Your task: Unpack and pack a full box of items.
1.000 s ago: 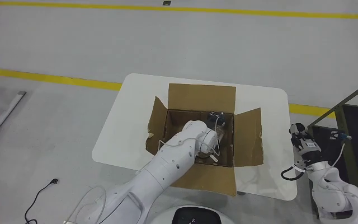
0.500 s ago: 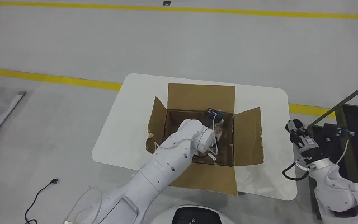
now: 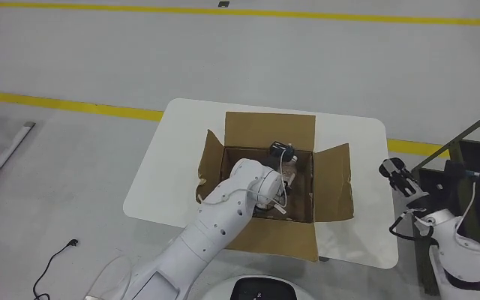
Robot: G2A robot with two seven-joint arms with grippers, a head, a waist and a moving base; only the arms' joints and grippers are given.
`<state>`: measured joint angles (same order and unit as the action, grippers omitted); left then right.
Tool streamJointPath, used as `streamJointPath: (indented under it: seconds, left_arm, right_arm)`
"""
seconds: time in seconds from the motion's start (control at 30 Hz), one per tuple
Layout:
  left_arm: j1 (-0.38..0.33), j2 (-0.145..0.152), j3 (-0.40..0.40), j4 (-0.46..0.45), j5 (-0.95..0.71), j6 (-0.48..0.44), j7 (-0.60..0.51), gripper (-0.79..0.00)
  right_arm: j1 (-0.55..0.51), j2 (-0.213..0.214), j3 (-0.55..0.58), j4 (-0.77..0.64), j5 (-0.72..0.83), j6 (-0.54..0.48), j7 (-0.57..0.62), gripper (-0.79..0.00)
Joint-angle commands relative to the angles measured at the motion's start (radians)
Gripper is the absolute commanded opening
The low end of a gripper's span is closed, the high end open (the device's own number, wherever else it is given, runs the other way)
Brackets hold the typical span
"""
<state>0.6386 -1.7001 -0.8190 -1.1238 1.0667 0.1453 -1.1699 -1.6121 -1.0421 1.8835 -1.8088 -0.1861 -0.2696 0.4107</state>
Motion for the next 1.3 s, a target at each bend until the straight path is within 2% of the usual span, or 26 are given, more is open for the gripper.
streamJointPath:
  seconds: [0.0, 0.27, 0.33, 0.37, 0.4, 0.5, 0.53, 0.67, 0.73, 0.8, 0.83, 0.93, 1.0, 1.1, 1.2, 1.23, 1.27]
  left_arm:
    - [0.007, 0.002, -0.007, -0.007, -0.004, -0.004, -0.001, -0.785]
    - [0.007, 0.002, -0.007, -0.007, -0.004, -0.004, -0.001, -0.785]
    - [0.007, 0.002, -0.007, -0.007, -0.004, -0.004, -0.001, -0.785]
    - [0.007, 0.002, -0.007, -0.007, -0.004, -0.004, -0.001, -0.785]
    - [0.007, 0.002, -0.007, -0.007, -0.004, -0.004, -0.001, -0.785]
    - [0.007, 0.002, -0.007, -0.007, -0.004, -0.004, -0.001, -0.785]
    - [0.007, 0.002, -0.007, -0.007, -0.004, -0.004, -0.001, -0.785]
    - [0.007, 0.002, -0.007, -0.007, -0.004, -0.004, -0.001, -0.785]
    - [0.007, 0.002, -0.007, -0.007, -0.004, -0.004, -0.001, -0.785]
    - [0.007, 0.002, -0.007, -0.007, -0.004, -0.004, -0.001, -0.785]
    - [0.007, 0.002, -0.007, -0.007, -0.004, -0.004, -0.001, -0.785]
    - [0.007, 0.002, -0.007, -0.007, -0.004, -0.004, -0.001, -0.785]
    - [0.007, 0.002, -0.007, -0.007, -0.004, -0.004, -0.001, -0.785]
    - [0.007, 0.002, -0.007, -0.007, -0.004, -0.004, -0.001, -0.785]
    - [0.007, 0.002, -0.007, -0.007, -0.004, -0.004, -0.001, -0.785]
    - [0.007, 0.002, -0.007, -0.007, -0.004, -0.004, -0.001, -0.785]
    - [0.007, 0.002, -0.007, -0.007, -0.004, -0.004, -0.001, -0.785]
  right_arm:
    - [-0.001, 0.002, 0.003, -0.001, -0.026, -0.012, 0.012, -0.785]
    - [-0.002, 0.001, 0.0, -0.002, -0.022, -0.011, 0.012, -0.785]
    - [0.0, -0.002, -0.015, -0.004, 0.063, 0.001, 0.03, -0.785]
    - [0.002, -0.004, -0.021, -0.004, 0.126, 0.02, 0.046, -0.702]
    - [0.006, -0.005, -0.025, -0.011, 0.184, 0.033, 0.073, -0.542]
    - [0.013, -0.002, -0.019, -0.018, 0.262, 0.077, 0.16, -0.36]
    - [0.016, -0.002, -0.017, -0.019, 0.295, 0.099, 0.176, -0.376]
    - [0.016, -0.001, -0.023, -0.013, 0.371, 0.154, 0.245, -0.299]
    - [0.013, 0.0, -0.036, -0.014, 0.382, 0.163, 0.277, -0.206]
    - [0.009, 0.001, -0.052, -0.015, 0.37, 0.167, 0.301, -0.2]
    - [0.007, 0.001, -0.059, -0.015, 0.359, 0.171, 0.304, -0.203]
    - [0.002, -0.001, -0.095, -0.017, 0.352, 0.174, 0.302, -0.292]
    - [0.001, -0.002, -0.118, -0.021, 0.337, 0.175, 0.302, -0.409]
    - [0.003, -0.003, -0.144, -0.023, 0.315, 0.181, 0.292, -0.486]
    - [0.005, -0.004, -0.161, -0.022, 0.305, 0.182, 0.284, -0.656]
    - [0.004, -0.004, -0.166, -0.02, 0.299, 0.185, 0.283, -0.745]
    - [0.004, -0.004, -0.169, -0.019, 0.295, 0.186, 0.281, -0.785]
